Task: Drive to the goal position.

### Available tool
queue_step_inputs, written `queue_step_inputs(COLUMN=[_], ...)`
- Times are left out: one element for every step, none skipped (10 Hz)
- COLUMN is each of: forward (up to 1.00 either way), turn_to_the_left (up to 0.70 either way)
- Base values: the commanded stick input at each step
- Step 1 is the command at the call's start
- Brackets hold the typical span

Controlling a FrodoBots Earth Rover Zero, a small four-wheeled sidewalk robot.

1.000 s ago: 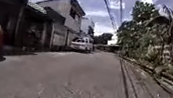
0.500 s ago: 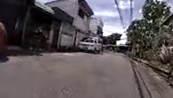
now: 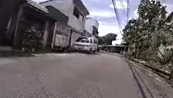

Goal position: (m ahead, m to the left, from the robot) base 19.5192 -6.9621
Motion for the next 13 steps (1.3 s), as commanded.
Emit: queue_step_inputs(forward=[0.70, 0.70, 0.70, 0.70, 0.70, 0.70, 0.70, 0.70, 0.70, 0.70, 0.70, 0.70, 0.70], turn_to_the_left=[0.16, 0.16, 0.16, 0.16, 0.16, 0.16, 0.16, 0.16, 0.16, 0.16, 0.16, 0.16, 0.08])
